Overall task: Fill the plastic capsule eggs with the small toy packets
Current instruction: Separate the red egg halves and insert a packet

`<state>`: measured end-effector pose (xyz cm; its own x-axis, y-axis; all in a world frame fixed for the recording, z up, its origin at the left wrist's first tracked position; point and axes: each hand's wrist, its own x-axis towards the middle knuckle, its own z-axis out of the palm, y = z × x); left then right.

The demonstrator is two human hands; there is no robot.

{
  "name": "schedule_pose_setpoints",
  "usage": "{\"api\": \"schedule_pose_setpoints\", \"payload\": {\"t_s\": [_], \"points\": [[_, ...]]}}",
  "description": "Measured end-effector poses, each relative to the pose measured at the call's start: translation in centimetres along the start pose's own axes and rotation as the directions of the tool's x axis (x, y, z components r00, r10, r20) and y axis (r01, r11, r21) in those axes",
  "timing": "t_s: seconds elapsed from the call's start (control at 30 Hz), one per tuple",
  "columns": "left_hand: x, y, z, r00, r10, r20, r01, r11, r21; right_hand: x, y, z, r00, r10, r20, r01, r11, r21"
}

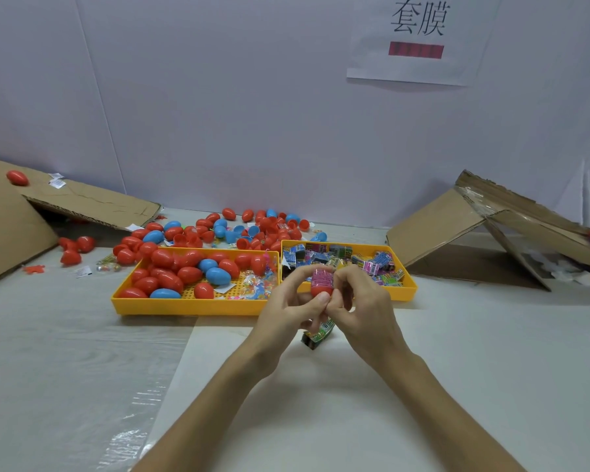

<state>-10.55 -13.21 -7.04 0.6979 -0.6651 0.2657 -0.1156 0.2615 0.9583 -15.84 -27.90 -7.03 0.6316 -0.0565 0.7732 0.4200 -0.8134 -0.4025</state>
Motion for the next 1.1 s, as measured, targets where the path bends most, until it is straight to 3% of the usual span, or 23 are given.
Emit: {"api": "schedule_pose_setpoints", "payload": {"t_s": [0.7,0.8,0.9,0.97,1.1], "points": [[-0.1,-0.5,0.1,0.997,-0.005,-0.083,0.005,1.000,0.002,-0.5,0.4,0.4,0.999,0.033,0.002,-0.033,0.999,0.037],[0.0,-0.6,0.1,0.984,0.014,-0.176,-0.011,1.000,0.015,-0.5,0.0,0.4,1.000,0.005,-0.012,-0.005,0.999,0.037],[0.5,0.0,-0.9,0.960,-0.024,-0.278,-0.004,0.995,-0.098,-0.7,-1.1,1.1,0.997,-0.073,0.004,0.073,0.996,0.042],[0.5,0.5,-1.3,0.971,-0.041,-0.237,-0.008,0.979,-0.204,-0.5,-1.5,1.5,0.996,-0.094,-0.002,0.094,0.993,0.071],[0.3,0.8,-0.9,0.993,-0.043,-0.107,0.020,0.979,-0.205,-0.3,-0.6,0.8,0.992,-0.062,-0.113,0.072,0.994,0.086]]}}
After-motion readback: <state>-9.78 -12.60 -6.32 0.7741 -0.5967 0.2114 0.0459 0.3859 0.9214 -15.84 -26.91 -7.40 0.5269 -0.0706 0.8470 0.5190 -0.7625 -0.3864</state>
